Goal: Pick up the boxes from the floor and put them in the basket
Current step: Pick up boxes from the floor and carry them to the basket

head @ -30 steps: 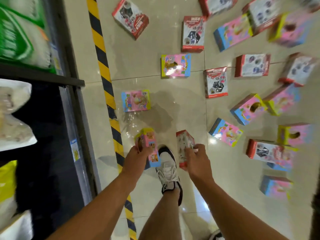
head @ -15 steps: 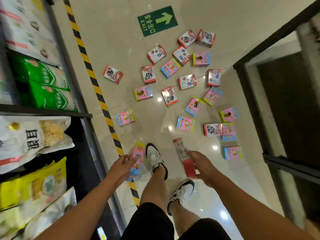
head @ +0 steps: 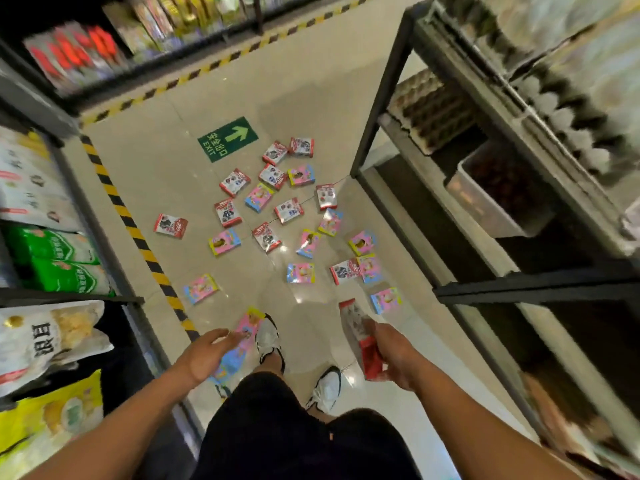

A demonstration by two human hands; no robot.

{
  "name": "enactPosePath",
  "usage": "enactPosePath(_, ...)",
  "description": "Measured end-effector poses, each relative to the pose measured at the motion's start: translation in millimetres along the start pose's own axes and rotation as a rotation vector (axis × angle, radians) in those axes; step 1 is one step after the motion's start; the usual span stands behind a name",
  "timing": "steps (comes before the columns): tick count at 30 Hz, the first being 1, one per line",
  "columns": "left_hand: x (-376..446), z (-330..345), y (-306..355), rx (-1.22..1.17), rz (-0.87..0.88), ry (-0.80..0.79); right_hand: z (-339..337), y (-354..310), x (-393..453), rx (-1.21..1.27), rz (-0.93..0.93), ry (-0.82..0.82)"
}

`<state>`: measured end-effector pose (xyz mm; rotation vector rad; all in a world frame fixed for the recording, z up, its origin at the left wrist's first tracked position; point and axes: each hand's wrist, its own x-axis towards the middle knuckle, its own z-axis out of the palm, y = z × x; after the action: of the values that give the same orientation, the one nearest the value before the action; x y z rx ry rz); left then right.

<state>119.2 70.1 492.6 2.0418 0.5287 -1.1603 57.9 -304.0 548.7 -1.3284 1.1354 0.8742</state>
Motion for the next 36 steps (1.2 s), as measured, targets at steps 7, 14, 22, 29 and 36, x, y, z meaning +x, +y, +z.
enactPosePath(7,-37.0,-25.0,36.2,0.054,0.058,0.006,-34.4,23.6,-41.4,0.101,-0.076,0.097)
enactPosePath(14,-22.7,-81.5,62.1,0.307,0.105,-0.168,-33.9,58.9,-70.4,0.204,-0.052,0.289)
enactPosePath(22,-12.8,-52.3,192.1,0.597,0.258,-0.295,3.2,156.7,-96.4,0.565,0.009,0.463)
enactPosePath(29,-79.3,90.1,272.5,0.915,0.472,-0.456,68.8,320.1,-93.2,0.946,0.233,0.642)
enactPosePath(36,-156.5,261.6,263.2,1.168,0.692,-0.560,86.1,410.6,-141.4,1.137,0.289,0.719)
